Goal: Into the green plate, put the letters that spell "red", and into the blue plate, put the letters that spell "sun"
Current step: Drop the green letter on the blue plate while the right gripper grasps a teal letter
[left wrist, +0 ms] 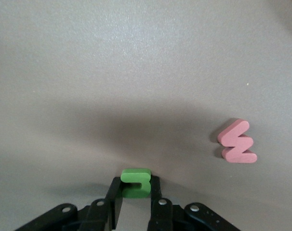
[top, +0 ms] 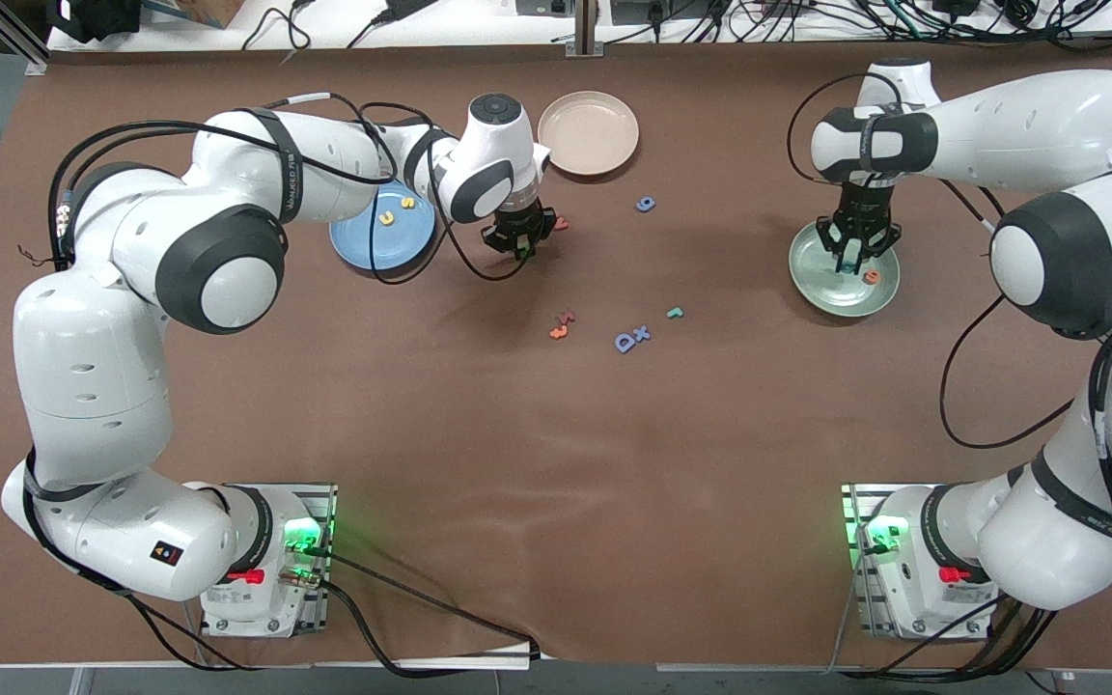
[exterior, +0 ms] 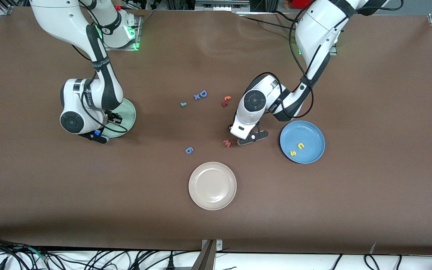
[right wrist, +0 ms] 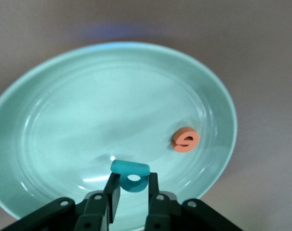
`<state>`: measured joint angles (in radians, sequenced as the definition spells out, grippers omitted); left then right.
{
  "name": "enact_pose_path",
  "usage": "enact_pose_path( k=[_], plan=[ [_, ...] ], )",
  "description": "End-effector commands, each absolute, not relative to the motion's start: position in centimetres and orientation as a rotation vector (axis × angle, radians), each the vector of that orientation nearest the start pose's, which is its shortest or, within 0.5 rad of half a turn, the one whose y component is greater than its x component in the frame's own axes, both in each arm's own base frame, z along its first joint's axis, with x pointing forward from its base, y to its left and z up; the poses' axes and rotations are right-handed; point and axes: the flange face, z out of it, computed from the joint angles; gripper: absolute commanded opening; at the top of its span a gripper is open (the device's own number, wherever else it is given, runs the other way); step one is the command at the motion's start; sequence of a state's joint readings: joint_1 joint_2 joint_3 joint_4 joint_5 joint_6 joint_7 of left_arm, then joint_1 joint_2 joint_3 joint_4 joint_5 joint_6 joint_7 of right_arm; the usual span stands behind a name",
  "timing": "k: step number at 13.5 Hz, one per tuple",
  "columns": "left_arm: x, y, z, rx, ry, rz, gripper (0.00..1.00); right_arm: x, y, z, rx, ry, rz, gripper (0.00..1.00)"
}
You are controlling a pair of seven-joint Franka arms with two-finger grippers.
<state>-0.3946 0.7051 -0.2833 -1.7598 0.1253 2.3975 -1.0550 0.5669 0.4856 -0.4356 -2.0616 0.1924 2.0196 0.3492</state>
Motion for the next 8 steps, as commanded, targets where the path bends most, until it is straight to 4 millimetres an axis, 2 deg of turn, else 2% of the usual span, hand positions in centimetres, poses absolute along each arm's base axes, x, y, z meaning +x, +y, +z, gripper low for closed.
enact_pose_path(
  k=[1,2,3,4,6,8],
  plan=[
    [53.3,-38.9,20.3,-3.106,-0.536,0.109,0.16,52.1,7.7,18.3,-3.142,0.534,0.740,0.36],
    [53.7,-38.0,21.4,-3.083,-0.548,0.118,0.16,52.1,7.7,18.3,-3.141,0.535,0.740,0.51],
    [54.2,-36.9,22.1,-3.059,-0.562,0.132,0.16,52.2,7.7,18.5,-3.142,0.532,0.735,0.71],
    [54.5,-36.0,22.8,-3.044,-0.570,0.139,0.15,52.4,7.8,18.8,-3.139,0.531,0.725,0.84],
    [55.6,-33.9,24.1,-3.035,-0.502,0.157,0.15,53.1,8.6,20.6,-3.130,0.536,0.690,0.86],
    [56.3,-31.2,24.1,-2.994,-0.491,0.207,0.13,53.1,10.7,22.1,-3.118,0.552,0.672,0.85]
  ],
)
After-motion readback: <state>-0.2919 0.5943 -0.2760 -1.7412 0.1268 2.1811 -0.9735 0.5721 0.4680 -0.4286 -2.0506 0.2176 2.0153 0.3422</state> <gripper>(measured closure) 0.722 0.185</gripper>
